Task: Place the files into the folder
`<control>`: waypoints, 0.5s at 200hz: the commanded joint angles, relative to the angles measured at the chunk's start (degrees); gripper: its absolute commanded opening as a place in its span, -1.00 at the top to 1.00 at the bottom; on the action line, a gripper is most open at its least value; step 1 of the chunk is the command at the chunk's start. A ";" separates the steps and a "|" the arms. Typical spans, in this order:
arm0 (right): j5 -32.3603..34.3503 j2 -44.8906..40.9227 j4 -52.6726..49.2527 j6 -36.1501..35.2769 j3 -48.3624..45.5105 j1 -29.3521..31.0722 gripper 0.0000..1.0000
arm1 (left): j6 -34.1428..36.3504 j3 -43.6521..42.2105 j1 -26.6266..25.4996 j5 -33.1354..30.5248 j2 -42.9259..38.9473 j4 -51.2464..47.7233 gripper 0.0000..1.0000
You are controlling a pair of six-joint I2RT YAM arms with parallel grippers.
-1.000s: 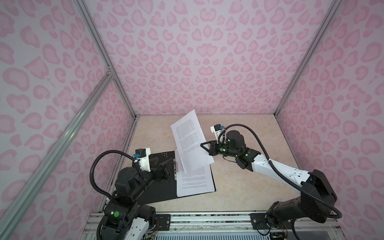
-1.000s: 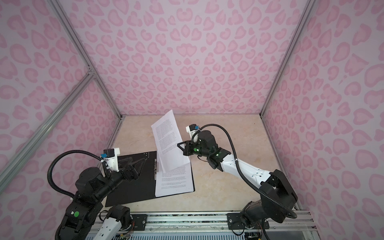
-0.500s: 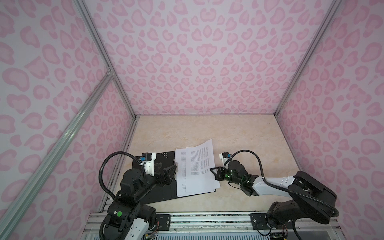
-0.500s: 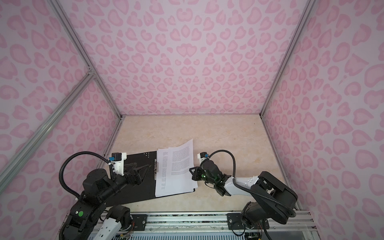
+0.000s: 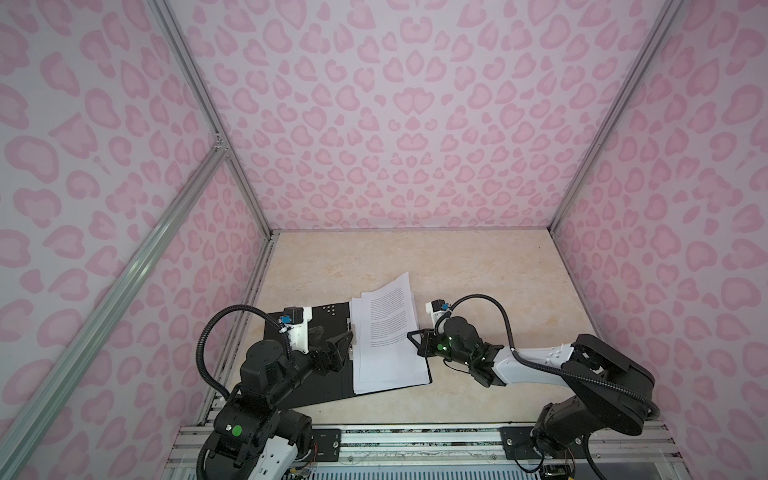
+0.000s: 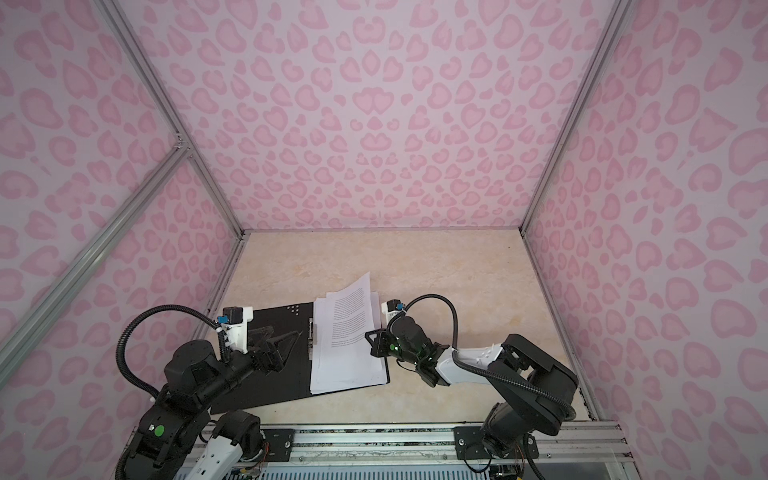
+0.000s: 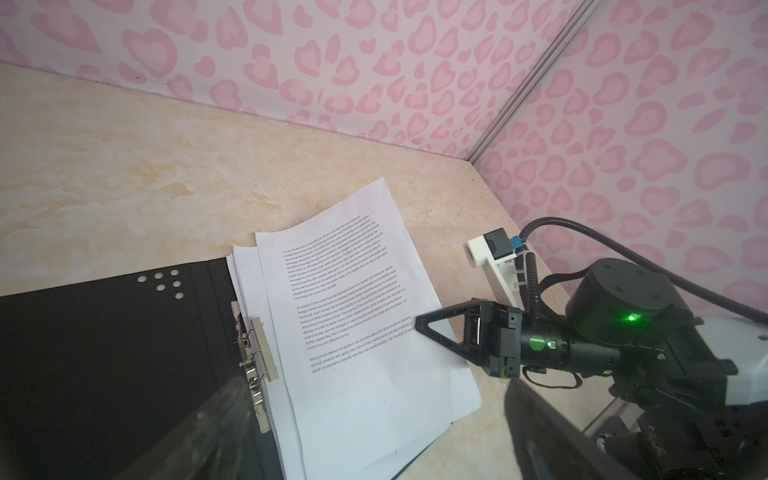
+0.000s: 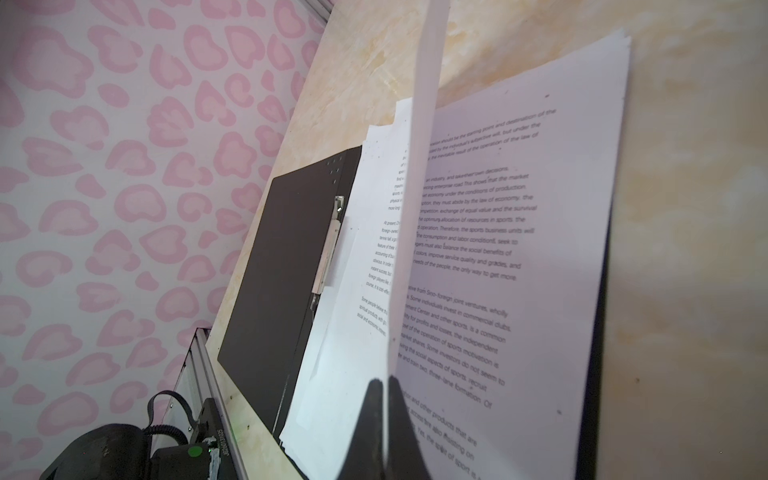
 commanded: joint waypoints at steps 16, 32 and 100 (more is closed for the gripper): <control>-1.51 0.95 0.46 -1.20 0.98 0.64 1.00 | 0.58 0.49 -0.03 0.07 0.61 0.25 -0.94; -2.12 1.48 0.41 -1.47 1.43 0.85 1.00 | 0.58 0.49 -0.02 -0.01 0.53 0.25 -0.95; -3.49 3.09 1.43 -1.21 1.81 0.98 1.00 | 0.49 0.45 -0.04 -0.28 0.70 0.16 -0.94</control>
